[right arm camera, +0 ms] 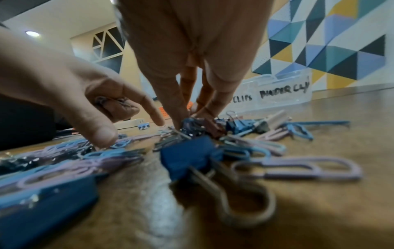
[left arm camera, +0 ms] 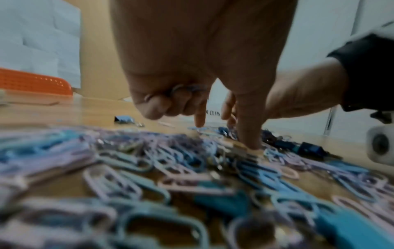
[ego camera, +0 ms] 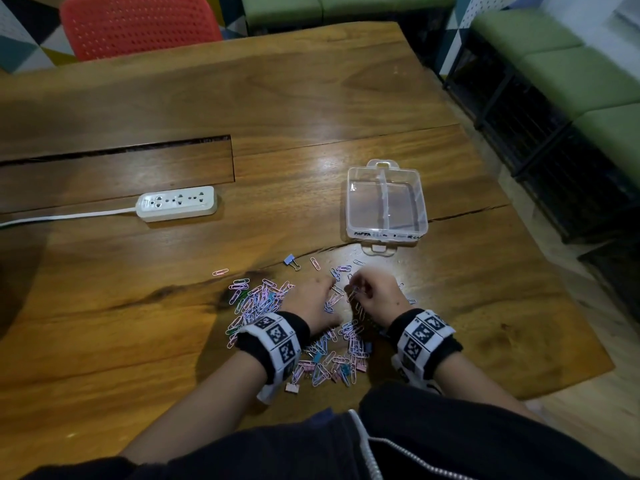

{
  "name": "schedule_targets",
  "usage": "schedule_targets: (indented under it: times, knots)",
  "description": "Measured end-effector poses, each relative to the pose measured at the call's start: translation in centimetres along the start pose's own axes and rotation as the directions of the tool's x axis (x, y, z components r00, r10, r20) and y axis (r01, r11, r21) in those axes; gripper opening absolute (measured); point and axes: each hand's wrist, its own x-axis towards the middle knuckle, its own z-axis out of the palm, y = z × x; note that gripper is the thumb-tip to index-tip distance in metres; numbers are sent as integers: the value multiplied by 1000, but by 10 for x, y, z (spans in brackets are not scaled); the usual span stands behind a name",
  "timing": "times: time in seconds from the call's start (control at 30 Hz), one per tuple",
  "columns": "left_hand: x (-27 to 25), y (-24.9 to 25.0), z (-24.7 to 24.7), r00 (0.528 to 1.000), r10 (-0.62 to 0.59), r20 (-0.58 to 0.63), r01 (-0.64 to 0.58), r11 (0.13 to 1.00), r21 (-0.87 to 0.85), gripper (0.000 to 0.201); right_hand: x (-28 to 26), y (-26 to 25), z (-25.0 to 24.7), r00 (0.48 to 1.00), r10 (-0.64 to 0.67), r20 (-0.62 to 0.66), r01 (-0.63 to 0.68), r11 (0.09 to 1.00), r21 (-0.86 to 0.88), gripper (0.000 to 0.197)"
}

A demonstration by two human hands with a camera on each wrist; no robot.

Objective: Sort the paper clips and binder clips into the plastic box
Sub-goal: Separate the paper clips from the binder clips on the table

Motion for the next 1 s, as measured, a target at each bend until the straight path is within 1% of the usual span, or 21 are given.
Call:
schedule_targets:
  times: [0.03,0.1,0.17,0.23,0.3,0.4,0.47,0.53,0.57,0.6,0.67,0.7,0.73,0.77,0.8,0.83,0.87,0.9,0.93,0.97,1.0]
  knots:
    - [1,2,2,1000,7,-18,-7,1000,29,61,0,1,0,1000,11,-14,-11,999,40,19]
    - [4,6,6,998,36,-52,-33,998,55,45,-2,4,-2,996,82,-36,-75,984,164,20]
    - [4,8,10,997,57,-60,-51,995,86,30,-4,8,-6,981,189,-40,-166,931,324,23]
    - [2,8,11,994,84,-66,-75,988,132,27,-7,10,-12,956,291,-28,-249,860,445,24]
    - [1,5,14,991,113,-76,-98,978,185,29,-10,10,-20,927,373,23,-315,745,588,23]
    - [1,0,14,990,126,-56,-113,973,201,32,-13,6,-30,893,421,161,-370,480,795,30]
    - [2,-5,9,996,82,-41,-79,995,68,33,-12,5,-34,878,416,235,-376,297,878,29]
    - [3,-11,1,999,31,-18,-33,987,-157,30,-10,5,-37,862,410,300,-395,171,902,26]
    - [4,-15,-2,1000,15,15,-9,956,-292,28,-10,5,-39,851,404,336,-416,128,900,26]
    - [5,-18,-6,998,8,67,21,902,-432,26,-10,5,-40,841,392,372,-437,89,895,26]
    - [6,-24,-12,987,0,163,108,748,-655,26,-11,4,-39,828,366,425,-469,34,883,26]
    - [6,-26,-14,982,-19,186,151,663,-733,27,-11,4,-38,826,363,431,-477,44,878,23]
    - [7,-27,-15,980,-46,195,187,559,-808,27,-10,2,-37,833,361,419,-483,106,869,21]
    - [6,-27,-17,977,-70,199,210,424,-881,26,-10,2,-33,848,365,384,-485,240,841,21]
    - [6,-26,-17,975,-83,206,221,279,-935,24,-10,-1,-29,873,357,333,-470,429,772,21]
    - [4,-25,-19,974,-78,214,223,146,-964,22,-12,-3,-24,902,333,275,-429,633,644,20]
    - [3,-25,-19,973,-65,220,223,42,-974,22,-13,-5,-18,932,288,219,-360,803,475,16]
    - [1,-24,-19,973,-44,226,225,-34,-974,22,-15,-6,-12,955,229,186,-276,916,291,12]
    - [-1,-23,-19,973,-20,229,226,-83,-970,23,-17,-6,-7,968,172,182,-194,974,115,14]
    - [-2,-22,-19,973,-2,232,230,-110,-967,23,-19,-5,-1,971,128,201,-124,992,-34,25]
    - [-3,-20,-19,971,5,238,237,-116,-964,24,-20,-4,3,967,107,231,-78,988,-129,39]
